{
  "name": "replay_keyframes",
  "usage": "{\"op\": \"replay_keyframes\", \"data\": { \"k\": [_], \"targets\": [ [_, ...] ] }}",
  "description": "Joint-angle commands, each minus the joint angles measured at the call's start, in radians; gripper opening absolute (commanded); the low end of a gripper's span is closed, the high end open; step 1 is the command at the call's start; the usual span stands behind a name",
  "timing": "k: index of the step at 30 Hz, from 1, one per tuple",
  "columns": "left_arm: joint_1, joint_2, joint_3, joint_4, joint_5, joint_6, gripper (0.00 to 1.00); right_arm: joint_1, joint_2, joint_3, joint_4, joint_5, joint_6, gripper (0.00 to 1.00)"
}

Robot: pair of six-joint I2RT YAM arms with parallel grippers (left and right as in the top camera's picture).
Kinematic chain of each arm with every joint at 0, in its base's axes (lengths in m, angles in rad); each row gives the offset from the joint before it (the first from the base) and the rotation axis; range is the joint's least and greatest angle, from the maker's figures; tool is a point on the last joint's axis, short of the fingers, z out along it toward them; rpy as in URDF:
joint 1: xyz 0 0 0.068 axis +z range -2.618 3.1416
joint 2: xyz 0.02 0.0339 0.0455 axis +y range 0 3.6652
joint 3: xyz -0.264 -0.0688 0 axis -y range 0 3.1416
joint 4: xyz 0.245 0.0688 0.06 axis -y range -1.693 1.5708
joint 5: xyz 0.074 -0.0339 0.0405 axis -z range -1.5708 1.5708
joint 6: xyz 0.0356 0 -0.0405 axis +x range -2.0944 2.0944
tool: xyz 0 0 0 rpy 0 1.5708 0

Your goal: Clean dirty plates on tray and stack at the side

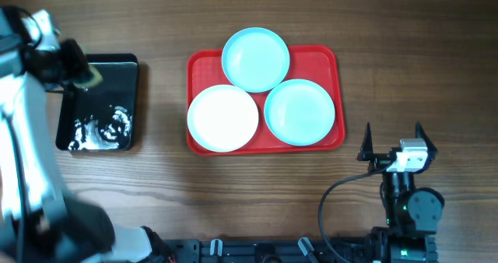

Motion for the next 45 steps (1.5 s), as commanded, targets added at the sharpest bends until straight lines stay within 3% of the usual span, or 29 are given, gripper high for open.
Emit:
{"op": "replay_keyframes", "data": {
  "k": [1, 3, 6, 9, 11, 13, 15, 19, 20, 23, 26, 28, 29, 30, 31, 33, 36, 40, 44, 45],
  "targets": [
    [0.003, -0.126, 0.021, -0.029, 0.187, -0.01, 0.04, -0.004, 0.001, -0.001, 0.085, -0.33, 0.086, 1.0],
    [-0.01, -0.133, 0.021, -0.044, 0.205, -0.01, 0.04, -0.004, 0.001, -0.001, 0.122, -0.63, 0.172, 1.0],
    [-0.031, -0.113, 0.005, -0.045, 0.196, -0.009, 0.04, -0.004, 0.001, -0.001, 0.218, -0.796, 0.172, 1.0],
    [-0.031, -0.066, 0.003, -0.05, 0.151, -0.01, 0.04, -0.004, 0.001, -0.001, 0.5, -0.763, 0.305, 1.0],
    [-0.031, -0.035, 0.003, -0.061, 0.149, -0.01, 0.04, -0.004, 0.001, 0.034, 0.706, -0.613, 0.362, 1.0],
    [-0.031, -0.021, 0.003, -0.068, 0.149, -0.01, 0.04, -0.004, 0.003, 0.112, 0.701, -0.517, 0.348, 1.0],
    [-0.031, -0.015, 0.003, -0.069, 0.148, -0.01, 0.04, -0.004, 0.048, 0.27, 0.588, -0.482, 0.258, 1.0],
    [-0.031, -0.015, 0.003, -0.069, 0.149, -0.01, 0.04, -0.004, 0.245, 0.637, 0.113, -0.614, -0.005, 1.0],
    [-0.031, -0.015, 0.003, -0.072, 0.149, -0.01, 0.04, -0.004, 0.347, 0.779, -0.096, -0.735, -0.112, 1.0],
    [-0.031, -0.015, 0.003, -0.079, 0.149, -0.01, 0.04, -0.004, 0.558, 0.978, -0.436, -1.095, -0.29, 1.0],
    [-0.031, -0.015, 0.003, -0.083, 0.153, -0.01, 0.04, -0.004, 0.696, 1.001, -0.459, -1.31, -0.289, 1.0],
    [-0.031, -0.015, 0.003, -0.082, 0.152, -0.01, 0.04, -0.004, 0.792, 1.001, -0.293, -1.454, -0.184, 1.0],
    [-0.031, -0.015, 0.003, -0.083, 0.152, -0.01, 0.04, -0.004, 0.839, 1.005, -0.15, -1.456, 0.001, 1.0],
    [-0.031, -0.015, 0.003, -0.084, 0.152, -0.01, 0.04, -0.004, 0.889, 1.009, 0.027, -1.379, 0.299, 1.0],
    [-0.031, -0.015, 0.003, -0.084, 0.152, -0.01, 0.04, -0.004, 0.917, 1.009, 0.14, -1.343, 0.463, 1.0],
    [-0.031, -0.015, 0.003, -0.083, 0.152, -0.01, 0.04, -0.003, 1.003, 1.013, 0.532, -1.322, 0.812, 1.0],
    [-0.031, -0.015, 0.003, -0.083, 0.152, -0.01, 0.04, -0.003, 1.088, 1.049, 0.798, -1.304, 1.087, 1.0],
    [-0.031, -0.015, 0.003, -0.082, 0.152, -0.01, 0.04, -0.003, 1.181, 1.128, 0.658, -1.242, 1.051, 1.0],
    [-0.031, -0.015, 0.003, -0.082, 0.152, -0.01, 0.04, -0.003, 1.205, 1.139, 0.634, -0.919, 0.983, 1.0],
    [-0.031, -0.015, 0.003, -0.083, 0.152, -0.01, 0.05, 0.0, 1.207, 1.139, 0.611, -0.76, 0.912, 1.0]
  ]
}}
